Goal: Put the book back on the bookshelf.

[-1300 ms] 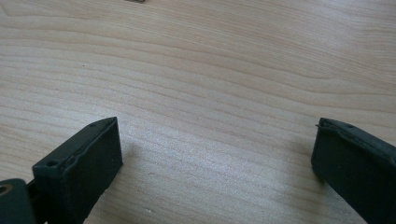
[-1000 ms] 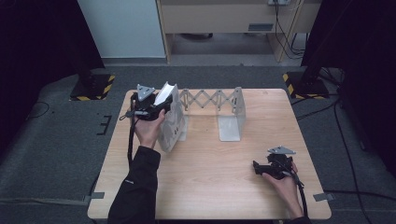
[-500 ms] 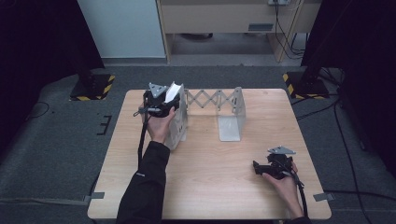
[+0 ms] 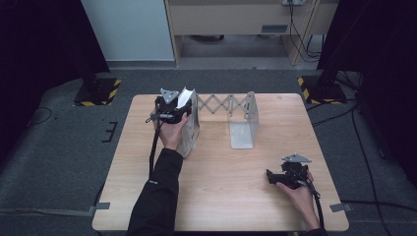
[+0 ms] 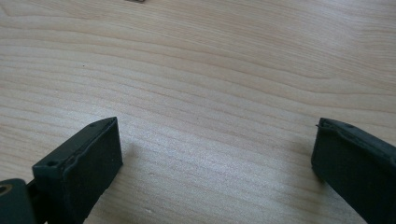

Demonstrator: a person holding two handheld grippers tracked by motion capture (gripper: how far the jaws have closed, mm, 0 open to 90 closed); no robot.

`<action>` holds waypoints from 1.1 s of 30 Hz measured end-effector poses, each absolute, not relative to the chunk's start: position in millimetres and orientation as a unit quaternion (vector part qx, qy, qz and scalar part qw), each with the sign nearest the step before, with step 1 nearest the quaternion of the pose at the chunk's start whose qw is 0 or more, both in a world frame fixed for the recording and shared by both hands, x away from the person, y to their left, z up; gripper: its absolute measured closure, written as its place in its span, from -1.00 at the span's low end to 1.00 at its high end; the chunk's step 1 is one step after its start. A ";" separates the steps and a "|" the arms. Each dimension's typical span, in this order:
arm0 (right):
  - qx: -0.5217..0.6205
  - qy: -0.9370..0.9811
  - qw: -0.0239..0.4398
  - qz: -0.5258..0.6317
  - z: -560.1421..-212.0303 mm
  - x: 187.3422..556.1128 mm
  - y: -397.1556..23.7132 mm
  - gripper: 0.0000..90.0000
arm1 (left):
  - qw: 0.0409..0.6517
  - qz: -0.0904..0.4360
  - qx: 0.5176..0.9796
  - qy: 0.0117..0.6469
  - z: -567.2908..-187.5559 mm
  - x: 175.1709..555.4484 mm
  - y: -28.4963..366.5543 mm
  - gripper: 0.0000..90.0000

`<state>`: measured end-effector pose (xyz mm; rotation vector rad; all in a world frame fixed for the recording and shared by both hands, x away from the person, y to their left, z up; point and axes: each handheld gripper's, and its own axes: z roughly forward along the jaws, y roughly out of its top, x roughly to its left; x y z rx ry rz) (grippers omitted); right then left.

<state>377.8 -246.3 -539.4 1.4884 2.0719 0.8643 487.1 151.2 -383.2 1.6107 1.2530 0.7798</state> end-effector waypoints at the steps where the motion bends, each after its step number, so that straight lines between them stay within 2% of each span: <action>1: 0.539 0.750 0.222 0.313 -539.4 377.8 -246.3 -0.95 | 0.461 0.315 0.653 0.511 -385.0 488.4 150.9 0.16; 12: 0.539 0.750 0.222 0.314 -539.4 377.7 -245.8 -0.95 | 0.473 0.333 0.654 0.487 -393.9 481.2 148.5 0.10; 18: 0.538 0.750 0.222 0.314 -539.4 377.8 -245.8 -0.95 | 0.503 0.329 0.636 0.484 -396.9 470.3 154.6 -0.20; 21: 0.538 0.750 0.222 0.314 -539.4 377.8 -245.8 -0.95 | 0.505 0.327 0.640 0.478 -400.3 460.3 161.6 -0.24; 28: 0.538 0.750 0.222 0.314 -539.4 377.8 -245.8 -0.95 | 0.514 0.309 0.652 0.463 -424.9 434.1 180.0 -0.25; 33: 0.538 0.750 0.222 0.314 -539.4 377.8 -245.8 -0.95 | 0.500 0.301 0.672 0.456 -443.0 422.4 179.3 -0.12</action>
